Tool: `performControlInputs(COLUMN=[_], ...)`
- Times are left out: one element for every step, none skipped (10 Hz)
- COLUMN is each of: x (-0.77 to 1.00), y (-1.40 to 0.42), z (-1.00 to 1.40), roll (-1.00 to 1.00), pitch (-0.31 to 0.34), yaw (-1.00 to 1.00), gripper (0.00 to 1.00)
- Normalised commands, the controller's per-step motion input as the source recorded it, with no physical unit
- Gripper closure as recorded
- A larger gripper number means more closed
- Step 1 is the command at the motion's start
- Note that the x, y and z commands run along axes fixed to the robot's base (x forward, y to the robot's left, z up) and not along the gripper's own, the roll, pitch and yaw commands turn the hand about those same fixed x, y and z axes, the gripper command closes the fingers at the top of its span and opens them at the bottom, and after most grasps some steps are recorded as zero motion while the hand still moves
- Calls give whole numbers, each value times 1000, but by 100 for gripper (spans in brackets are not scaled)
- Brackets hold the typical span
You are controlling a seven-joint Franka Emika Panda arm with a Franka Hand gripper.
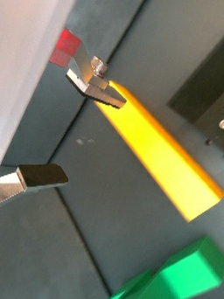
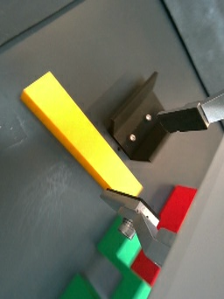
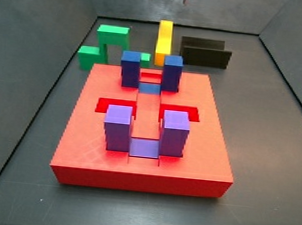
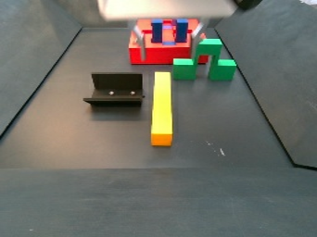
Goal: Pick up the yellow object. Move up. Move to above the board. Insert the yellow object.
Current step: Pick up the yellow object.
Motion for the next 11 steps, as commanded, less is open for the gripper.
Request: performControlInputs(x=[46,0,0,0,-6,0,0,0,-31,-29,-17], y=[14,0,0,0,0,0,0,0,0,0,0], z=[-1000,-926,-831,-811,-791,-617,-460,-277,-166,-183,-251], roll=[14,30,40,26,0,0,0,0,0,0,0], pitch=[0,4,0,0,0,26,34,20,17,10,11], yaw=[0,0,0,0,0,0,0,0,-46,-40,-29], gripper=[0,0,0,0,0,0,0,0,0,0,0])
